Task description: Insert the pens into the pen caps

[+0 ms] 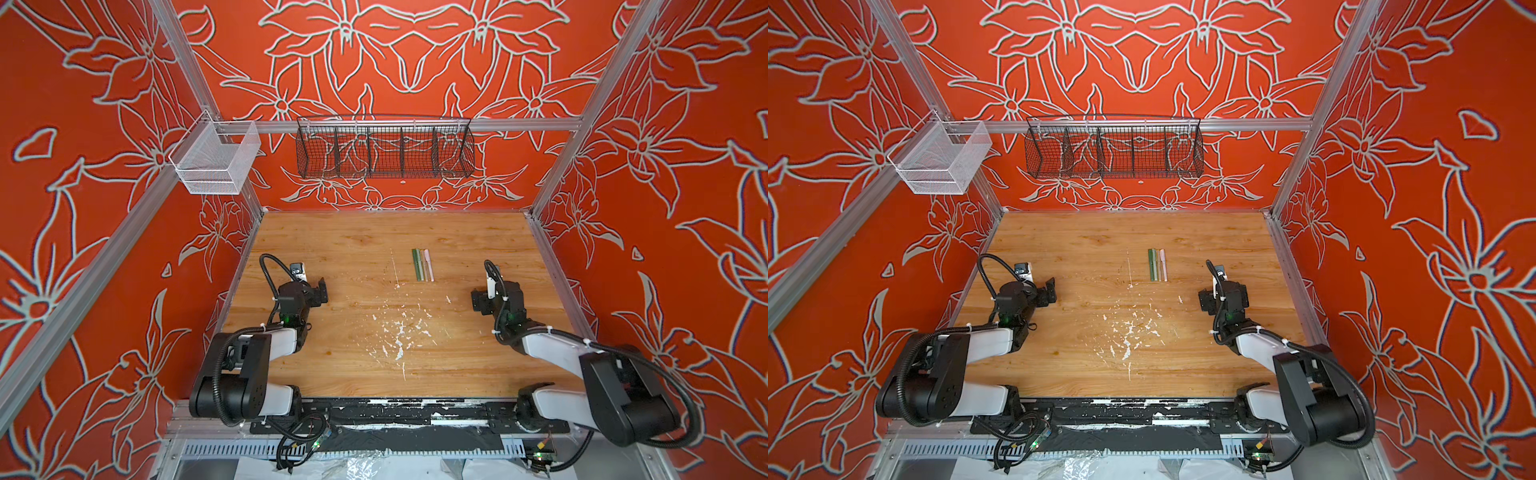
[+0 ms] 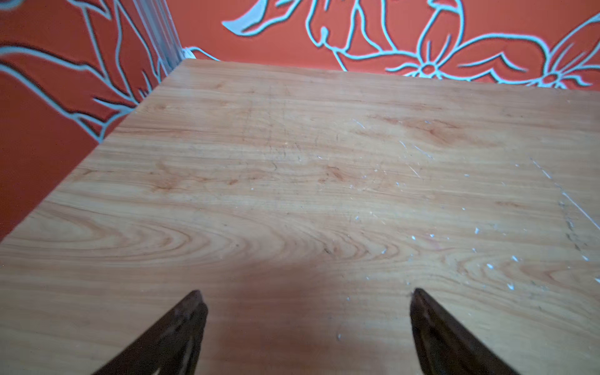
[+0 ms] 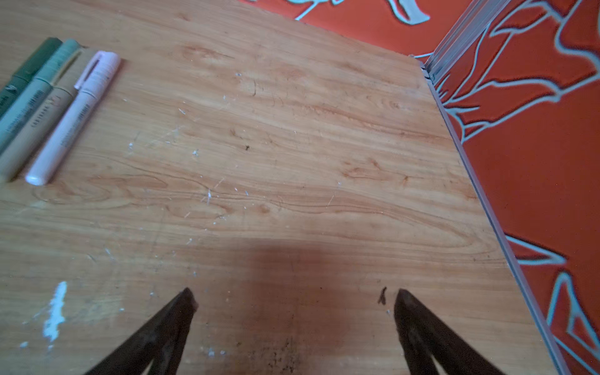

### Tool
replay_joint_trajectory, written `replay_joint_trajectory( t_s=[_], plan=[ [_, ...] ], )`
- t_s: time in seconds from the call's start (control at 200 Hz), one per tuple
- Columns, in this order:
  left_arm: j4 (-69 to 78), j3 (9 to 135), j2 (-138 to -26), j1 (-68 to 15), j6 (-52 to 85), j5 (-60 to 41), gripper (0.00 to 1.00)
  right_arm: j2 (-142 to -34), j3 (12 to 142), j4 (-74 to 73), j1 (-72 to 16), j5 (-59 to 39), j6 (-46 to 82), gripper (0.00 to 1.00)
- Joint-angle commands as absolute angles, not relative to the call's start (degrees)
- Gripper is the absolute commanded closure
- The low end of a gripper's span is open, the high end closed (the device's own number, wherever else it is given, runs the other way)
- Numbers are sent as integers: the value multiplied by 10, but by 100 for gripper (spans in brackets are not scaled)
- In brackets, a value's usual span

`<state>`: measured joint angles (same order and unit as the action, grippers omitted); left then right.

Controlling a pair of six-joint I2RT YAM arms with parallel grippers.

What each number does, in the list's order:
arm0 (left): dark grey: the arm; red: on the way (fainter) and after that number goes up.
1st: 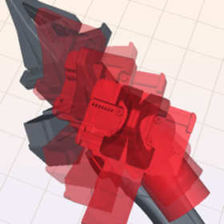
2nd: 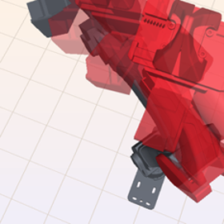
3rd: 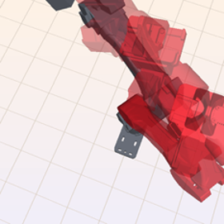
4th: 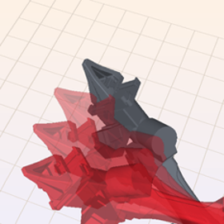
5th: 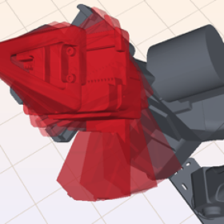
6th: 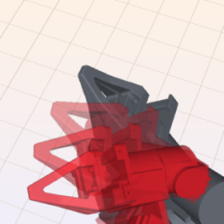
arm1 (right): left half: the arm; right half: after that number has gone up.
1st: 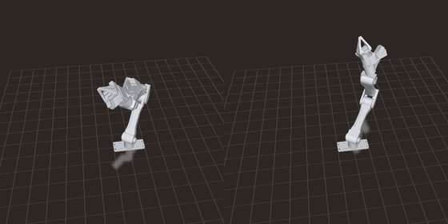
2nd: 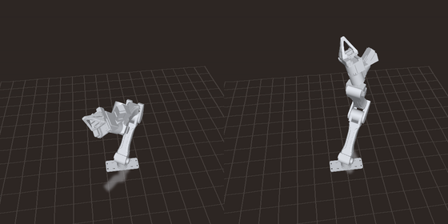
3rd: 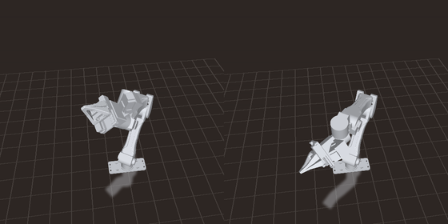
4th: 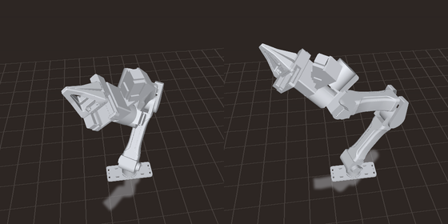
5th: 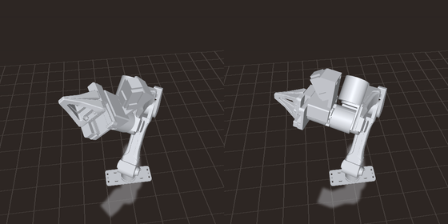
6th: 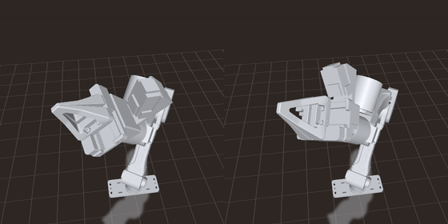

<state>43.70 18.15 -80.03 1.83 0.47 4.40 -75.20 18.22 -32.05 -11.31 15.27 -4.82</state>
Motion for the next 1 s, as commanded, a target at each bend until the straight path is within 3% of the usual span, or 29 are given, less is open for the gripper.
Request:
replay_joint_trajectory(
  t_s=[0.0, 0.04, 0.11, 0.25, 0.991],
  plan=[
    [428, 180, -797, 20, 11, 19, 4, -818, 132, -584, -63, 123, -21, 3],
    [427, 181, -798, 19, 11, 19, 4, -838, 120, -629, -55, 129, -14, 3],
    [428, 180, -798, 20, 11, 19, 4, -797, 151, -497, -51, 110, -10, 3],
    [428, 180, -799, 20, 11, 19, 4, -812, 192, -442, -29, 70, -1, 3],
    [428, 181, -798, 20, 11, 20, 4, -818, 178, -482, -24, 61, 0, 3]
  ],
)
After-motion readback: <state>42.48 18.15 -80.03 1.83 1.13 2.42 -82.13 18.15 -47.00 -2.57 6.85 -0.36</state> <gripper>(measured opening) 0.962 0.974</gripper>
